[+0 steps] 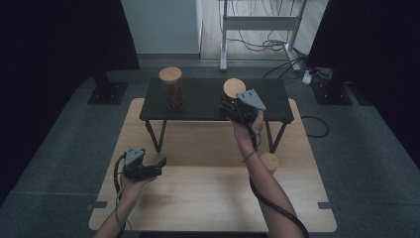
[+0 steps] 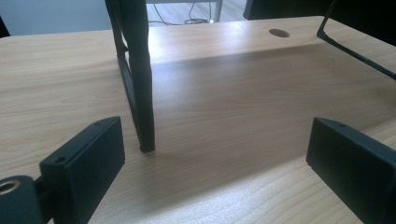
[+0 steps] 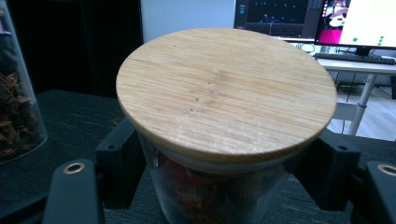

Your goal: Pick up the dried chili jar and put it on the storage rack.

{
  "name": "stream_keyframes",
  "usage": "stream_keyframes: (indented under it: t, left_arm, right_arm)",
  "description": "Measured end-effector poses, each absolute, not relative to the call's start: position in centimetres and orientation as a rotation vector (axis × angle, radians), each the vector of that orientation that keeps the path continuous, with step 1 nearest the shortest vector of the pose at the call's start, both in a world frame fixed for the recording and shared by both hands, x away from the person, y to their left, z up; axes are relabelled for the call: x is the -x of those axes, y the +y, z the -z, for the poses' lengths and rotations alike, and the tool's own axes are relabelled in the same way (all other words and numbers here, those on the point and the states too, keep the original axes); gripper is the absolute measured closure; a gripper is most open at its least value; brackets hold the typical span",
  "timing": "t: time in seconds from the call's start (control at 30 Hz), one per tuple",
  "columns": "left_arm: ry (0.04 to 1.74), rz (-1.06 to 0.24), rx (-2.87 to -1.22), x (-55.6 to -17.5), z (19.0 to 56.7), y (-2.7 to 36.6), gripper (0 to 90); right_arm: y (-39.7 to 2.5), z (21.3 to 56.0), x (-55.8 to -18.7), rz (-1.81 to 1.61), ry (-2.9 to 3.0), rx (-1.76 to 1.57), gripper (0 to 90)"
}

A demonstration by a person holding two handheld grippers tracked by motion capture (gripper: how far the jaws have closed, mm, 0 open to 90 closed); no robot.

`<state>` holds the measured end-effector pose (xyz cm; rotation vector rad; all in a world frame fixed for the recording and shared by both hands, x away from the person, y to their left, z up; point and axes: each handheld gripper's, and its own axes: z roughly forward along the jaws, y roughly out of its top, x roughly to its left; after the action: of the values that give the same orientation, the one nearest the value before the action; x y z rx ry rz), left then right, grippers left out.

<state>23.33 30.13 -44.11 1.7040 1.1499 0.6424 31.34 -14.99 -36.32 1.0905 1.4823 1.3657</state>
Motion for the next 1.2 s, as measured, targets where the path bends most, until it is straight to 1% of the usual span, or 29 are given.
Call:
stream_keyframes:
  t: [0.4,1.2]
  left_arm:
    - [1.15,-0.644,-1.699,-23.3,44.1,30.2,4.0]
    - [1.148,-0.659,-1.672,-23.0,44.0,30.3,4.1]
  right_arm:
    - [-14.4,35.8,-32.0,-1.33,1.503,-1.091,26.3]
    - [-13.8,35.7,-32.0,-1.305,1.506,-1.091,26.0]
